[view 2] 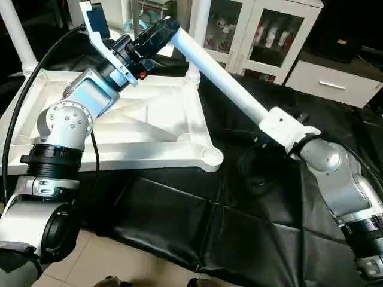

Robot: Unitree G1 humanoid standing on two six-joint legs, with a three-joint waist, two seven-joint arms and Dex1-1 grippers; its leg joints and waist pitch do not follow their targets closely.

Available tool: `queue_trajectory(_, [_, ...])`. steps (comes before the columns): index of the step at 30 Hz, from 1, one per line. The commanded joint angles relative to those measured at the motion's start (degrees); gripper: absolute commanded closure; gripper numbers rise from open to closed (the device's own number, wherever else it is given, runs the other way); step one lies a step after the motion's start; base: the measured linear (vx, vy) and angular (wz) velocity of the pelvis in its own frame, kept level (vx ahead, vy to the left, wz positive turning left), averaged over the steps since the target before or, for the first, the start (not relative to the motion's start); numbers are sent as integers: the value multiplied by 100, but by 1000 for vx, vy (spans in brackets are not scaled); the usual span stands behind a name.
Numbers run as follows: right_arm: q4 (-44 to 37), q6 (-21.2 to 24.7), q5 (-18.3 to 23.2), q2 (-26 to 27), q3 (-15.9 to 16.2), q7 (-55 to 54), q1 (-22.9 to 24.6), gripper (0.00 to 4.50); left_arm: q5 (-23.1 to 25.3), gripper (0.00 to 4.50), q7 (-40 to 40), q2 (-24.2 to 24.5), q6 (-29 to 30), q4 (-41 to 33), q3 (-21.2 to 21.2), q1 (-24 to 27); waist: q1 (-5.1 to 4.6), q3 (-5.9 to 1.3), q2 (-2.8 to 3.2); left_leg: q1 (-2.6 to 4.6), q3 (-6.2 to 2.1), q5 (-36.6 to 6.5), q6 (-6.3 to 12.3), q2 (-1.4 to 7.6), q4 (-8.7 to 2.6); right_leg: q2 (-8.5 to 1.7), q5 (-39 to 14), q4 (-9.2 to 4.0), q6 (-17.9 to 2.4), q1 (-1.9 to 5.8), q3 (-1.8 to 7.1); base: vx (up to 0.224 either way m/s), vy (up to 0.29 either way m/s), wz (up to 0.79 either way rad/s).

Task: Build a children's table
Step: Rotate table base

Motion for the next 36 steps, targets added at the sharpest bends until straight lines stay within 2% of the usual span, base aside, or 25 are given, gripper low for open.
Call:
queue_trajectory(1, [65, -33, -39, -37, -104, 65, 4, 140, -146, 318, -155, -18, 120, -209, 0, -212, 7, -447, -4, 128, -113, -1076, 241, 259, -380, -271, -1446, -347, -1172, 384, 229, 0, 0, 0])
queue_trajectory(11, [14, -52, -103, 29, -144, 169, 13, 228, -61, 318, -197, -28, 158, -129, 91, -253, 9, -448, -9, 122, -114, -1090, 256, 255, -377, -269, -1514, -358, -1135, 386, 228, 0, 0, 0])
queue_trajectory(12, [6, -61, -106, 32, -145, 175, 14, 239, -34, 318, -199, -25, 148, -104, 101, -264, 12, -450, 5, 124, -116, -1084, 249, 258, -379, -269, -1517, -358, -1127, 383, 229, 0, 0, 0])
queue_trajectory(18, [-17, -62, -130, 60, -167, 202, 22, 257, 15, 318, -184, -14, 109, -66, 113, -281, 10, -450, 2, 125, -117, -1084, 257, 262, -384, -268, -1465, -353, -1157, 384, 226, 0, 0, 0])
queue_trajectory(21, [-24, -68, -144, 84, -174, 210, 28, 259, 190, 318, 45, 9, 51, -48, 81, -294, 4, -450, 4, 127, -119, -1092, 255, 267, -384, -263, -1458, -353, -1155, 381, 227, 0, 0, 0])
queue_trajectory(22, [-27, -78, -134, 94, -188, 208, 18, 259, 102, 283, 122, 8, 215, -46, 130, -302, 10, -456, 7, 125, -119, -1086, 249, 264, -383, -269, -1460, -348, -1156, 388, 226, 0, 0, 0])
queue_trajectory(24, [-28, -81, -101, 121, -242, 189, -8, 259, 94, 248, 100, 31, 299, -72, 116, -285, 9, -457, 4, 120, -118, -1071, 246, 259, -380, -271, -1447, -348, -1164, 388, 226, 0, 0, 0])
queue_trajectory(26, [-31, -78, -50, 166, -319, 170, -48, 259, 100, 245, 52, 51, 363, -118, 101, -253, 8, -457, 6, 124, -118, -1076, 244, 261, -380, -264, -1446, -345, -1161, 384, 226, 0, 0, 0])
queue_trajectory(28, [-28, -90, -18, 207, -352, 175, -86, 262, -46, 214, 79, 28, 478, -212, 200, -229, 10, -463, 23, 133, -120, -1047, 228, 265, -384, -263, -1361, -334, -1214, 384, 224, 0, 0, 0])
queue_trajectory(29, [-27, -91, -9, 218, -357, 183, -90, 262, -82, 214, 103, 16, 491, -246, 236, -223, 10, -463, 23, 133, -120, -1047, 228, 265, -384, -263, -1361, -334, -1214, 384, 224, 0, 0, 0])
queue_trajectory(30, [-25, -94, -8, 227, -349, 193, -85, 263, -166, 205, 59, 20, 573, -310, 262, -214, 11, -478, 8, 132, -116, -1034, 233, 262, -375, -264, -1316, -329, -1235, 392, 222, 0, 0, 0])
queue_trajectory(31, [-22, -89, -7, 237, -338, 205, -77, 263, -233, 205, 15, 30, 634, -370, 282, -212, 24, -492, 24, 137, -118, -994, 230, 266, -372, -276, -1258, -308, -1282, 398, 227, 0, 0, 0])
queue_trajectory(32, [-19, -82, -4, 244, -333, 212, -73, 264, -259, 200, 7, 35, 648, -395, 295, -218, 19, -487, 22, 130, -114, -987, 236, 266, -373, -276, -1235, -316, -1295, 395, 229, 0, 0, 0])
queue_trajectory(33, [-22, -64, 0, 261, -330, 222, -69, 265, -288, 177, 9, 45, 665, -427, 323, -228, 23, -493, 17, 131, -112, -974, 239, 268, -370, -270, -1190, -306, -1321, 399, 228, 0, 0, 0])
queue_trajectory(36, [75, 112, 129, 369, -416, 254, -87, 265, -412, 165, 49, 34, 542, -446, 509, -343, 19, -505, 21, 124, -109, -987, 264, 258, -364, -267, -1211, -312, -1326, 407, 223, 0, 0, 0])
